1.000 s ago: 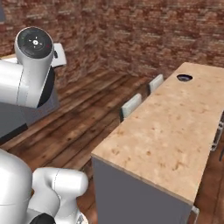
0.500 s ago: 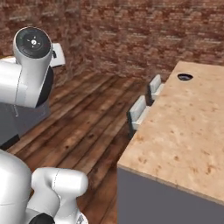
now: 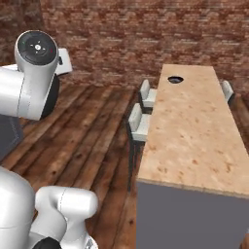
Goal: Pick the cup of tea, navigate to the dining table, and place it on the saucer.
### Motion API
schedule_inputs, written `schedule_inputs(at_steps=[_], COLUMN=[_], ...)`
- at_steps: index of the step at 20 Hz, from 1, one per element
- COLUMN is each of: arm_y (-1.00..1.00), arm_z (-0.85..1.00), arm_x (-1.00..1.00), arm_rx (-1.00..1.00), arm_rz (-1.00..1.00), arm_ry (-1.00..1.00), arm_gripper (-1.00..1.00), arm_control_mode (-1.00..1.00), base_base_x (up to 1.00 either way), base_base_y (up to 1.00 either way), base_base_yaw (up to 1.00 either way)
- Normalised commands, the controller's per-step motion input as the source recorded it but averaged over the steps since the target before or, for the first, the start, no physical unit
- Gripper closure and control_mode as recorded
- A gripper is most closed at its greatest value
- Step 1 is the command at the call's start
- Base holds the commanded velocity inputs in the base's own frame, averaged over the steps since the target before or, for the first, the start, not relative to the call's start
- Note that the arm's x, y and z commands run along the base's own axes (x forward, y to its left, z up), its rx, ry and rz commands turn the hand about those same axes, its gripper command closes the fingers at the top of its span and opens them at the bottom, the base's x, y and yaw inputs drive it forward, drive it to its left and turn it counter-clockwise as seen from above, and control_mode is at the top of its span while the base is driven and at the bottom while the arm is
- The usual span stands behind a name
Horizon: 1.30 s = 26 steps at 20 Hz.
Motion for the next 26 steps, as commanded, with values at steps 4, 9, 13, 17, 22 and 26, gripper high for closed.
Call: schedule_inputs(at_steps=[4, 9, 13, 17, 22, 26], arm_y=[0.0, 0.0, 0.0, 0.0, 0.0, 0.0], arm_z=[0.0, 0.0, 0.0, 0.0, 0.0, 0.0], arm_x=[0.0, 0.0, 0.0, 0.0, 0.0, 0.0], arm_rx=[0.0, 0.0, 0.0, 0.0, 0.0, 0.0], arm_rz=[0.0, 0.0, 0.0, 0.0, 0.0, 0.0], arm_ry=[0.0, 0.0, 0.0, 0.0, 0.0, 0.0], arm_gripper=[1.0, 1.0, 1.0, 1.0, 1.0, 1.0], arm_control_mode=[1.0, 1.0, 1.0, 1.0, 1.0, 1.0], base_base_x=[0.21, 0.22, 0.26, 0.32, 0.38, 0.43], base_base_y=[0.65, 0.75, 0.81, 0.89, 0.9, 0.91], base_base_yaw=[-0.48, -0.5, -0.51, -0.48, -0.43, -0.41])
